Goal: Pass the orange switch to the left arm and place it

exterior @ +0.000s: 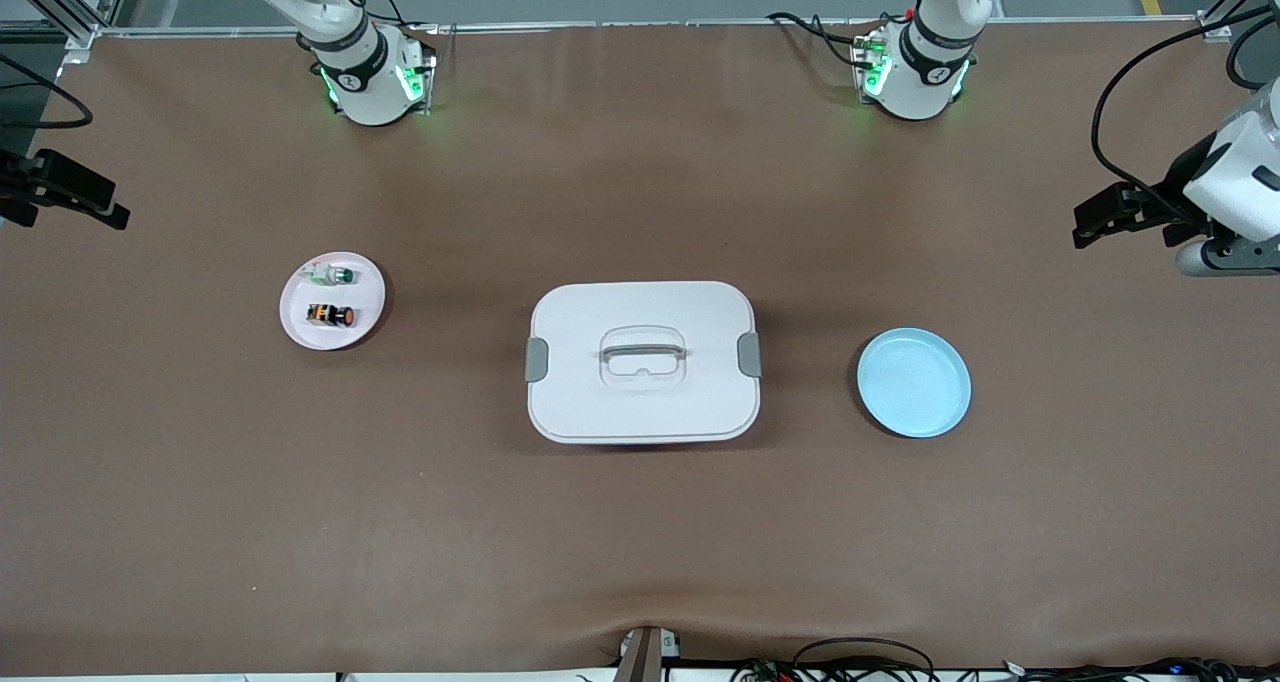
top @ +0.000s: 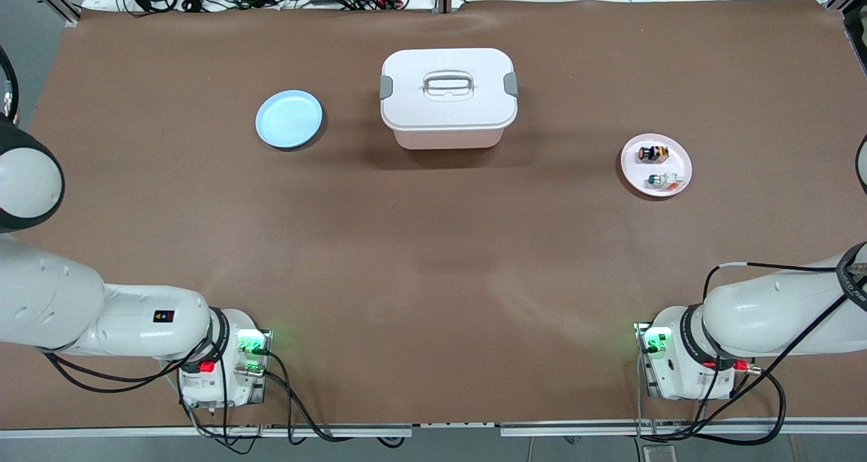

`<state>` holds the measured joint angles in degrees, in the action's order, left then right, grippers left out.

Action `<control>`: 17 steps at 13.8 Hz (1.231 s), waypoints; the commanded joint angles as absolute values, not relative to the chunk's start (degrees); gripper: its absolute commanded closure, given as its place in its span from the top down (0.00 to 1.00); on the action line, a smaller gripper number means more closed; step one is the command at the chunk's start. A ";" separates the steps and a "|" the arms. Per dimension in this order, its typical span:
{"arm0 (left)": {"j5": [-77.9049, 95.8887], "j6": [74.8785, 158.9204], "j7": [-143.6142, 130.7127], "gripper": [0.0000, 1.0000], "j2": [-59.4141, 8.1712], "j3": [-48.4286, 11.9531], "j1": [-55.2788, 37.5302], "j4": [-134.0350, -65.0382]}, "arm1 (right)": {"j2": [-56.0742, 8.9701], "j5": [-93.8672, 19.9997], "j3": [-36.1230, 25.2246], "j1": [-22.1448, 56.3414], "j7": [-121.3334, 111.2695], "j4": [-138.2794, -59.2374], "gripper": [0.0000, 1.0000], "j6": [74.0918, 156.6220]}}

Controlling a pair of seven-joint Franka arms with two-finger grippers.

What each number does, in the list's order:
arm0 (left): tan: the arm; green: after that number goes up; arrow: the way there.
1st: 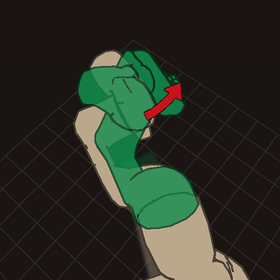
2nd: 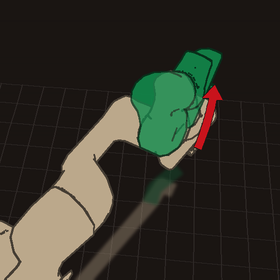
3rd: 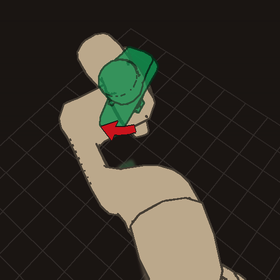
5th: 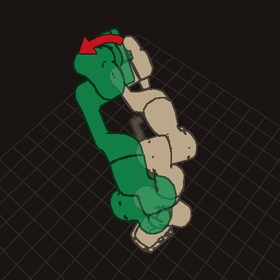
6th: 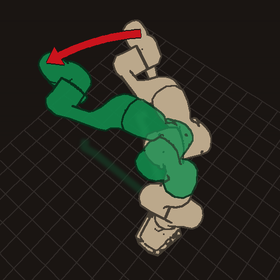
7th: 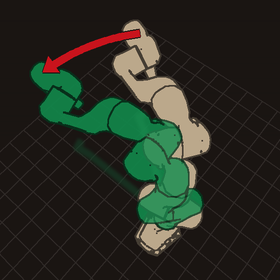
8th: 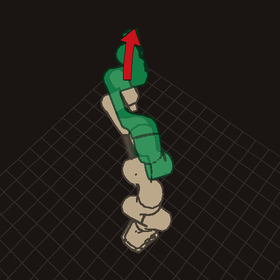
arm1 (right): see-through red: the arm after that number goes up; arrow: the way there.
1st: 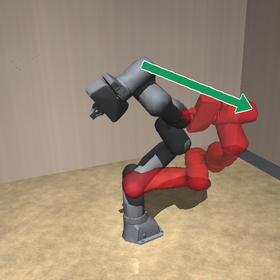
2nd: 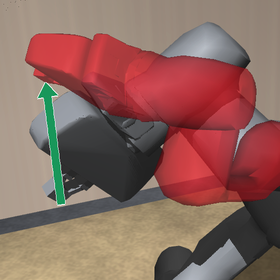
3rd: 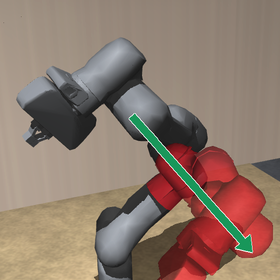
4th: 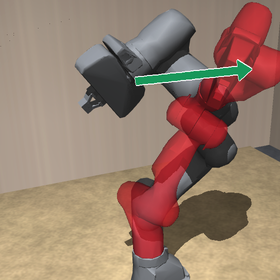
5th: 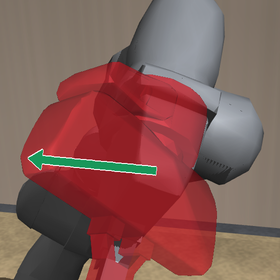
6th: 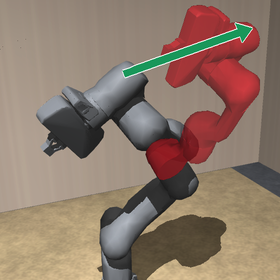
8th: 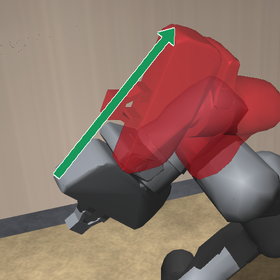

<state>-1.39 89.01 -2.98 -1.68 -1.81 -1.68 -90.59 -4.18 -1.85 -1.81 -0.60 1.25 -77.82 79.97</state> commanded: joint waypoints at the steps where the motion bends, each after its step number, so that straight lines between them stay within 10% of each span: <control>1: -1.84 87.71 -1.67 1.00 -2.90 -1.93 -1.23 -88.95 | -3.52 -2.55 -2.02 -0.35 2.20 -77.70 1.00 79.80; 17: -1.41 87.71 -1.93 1.00 -2.99 -2.02 -1.84 -88.24 | -3.52 -2.55 -1.93 -0.26 2.20 -77.70 1.00 79.72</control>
